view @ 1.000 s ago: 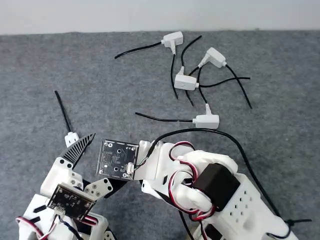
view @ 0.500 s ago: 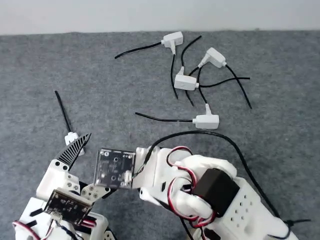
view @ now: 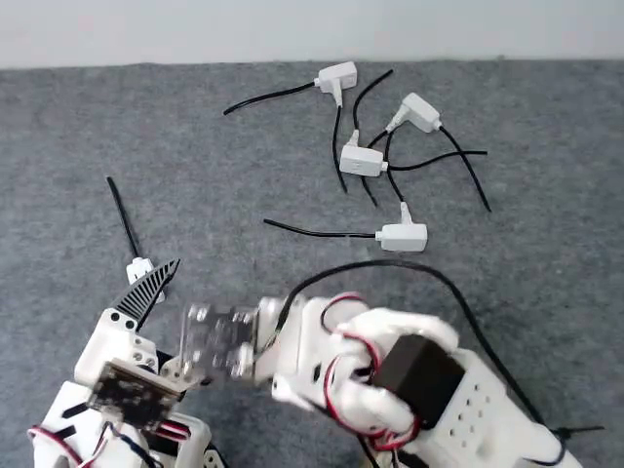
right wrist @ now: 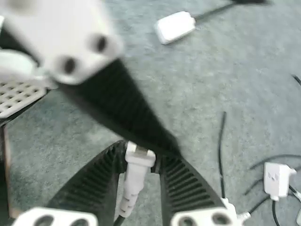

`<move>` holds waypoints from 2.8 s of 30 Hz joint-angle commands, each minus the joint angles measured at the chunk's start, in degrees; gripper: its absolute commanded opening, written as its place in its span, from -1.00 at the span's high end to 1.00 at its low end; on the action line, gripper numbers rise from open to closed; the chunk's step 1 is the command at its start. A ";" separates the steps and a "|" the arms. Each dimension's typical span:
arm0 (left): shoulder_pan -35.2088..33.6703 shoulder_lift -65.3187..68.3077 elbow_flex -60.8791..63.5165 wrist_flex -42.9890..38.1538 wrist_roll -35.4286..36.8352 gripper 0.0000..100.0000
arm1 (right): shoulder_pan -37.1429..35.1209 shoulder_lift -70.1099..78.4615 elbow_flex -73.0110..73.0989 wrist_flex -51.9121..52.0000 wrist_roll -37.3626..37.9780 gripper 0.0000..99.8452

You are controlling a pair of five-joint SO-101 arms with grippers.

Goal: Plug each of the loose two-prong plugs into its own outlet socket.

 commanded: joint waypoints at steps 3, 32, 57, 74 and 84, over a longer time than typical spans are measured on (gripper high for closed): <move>-0.18 0.26 0.40 0.00 -0.53 0.23 | 4.35 -0.92 -7.74 0.66 -0.70 0.98; -1.67 0.26 3.74 -2.11 -0.70 0.23 | 4.53 -2.33 -13.63 7.25 -1.23 0.98; -3.78 0.18 -4.00 2.90 1.32 0.23 | 4.35 -2.77 -4.66 -2.07 -3.16 0.98; 0.88 0.18 1.01 0.44 2.55 0.23 | 3.82 -2.77 -7.74 -0.75 -3.16 0.98; 0.97 0.26 1.54 0.35 2.55 0.23 | 0.84 -2.77 -8.44 -0.57 -4.40 0.98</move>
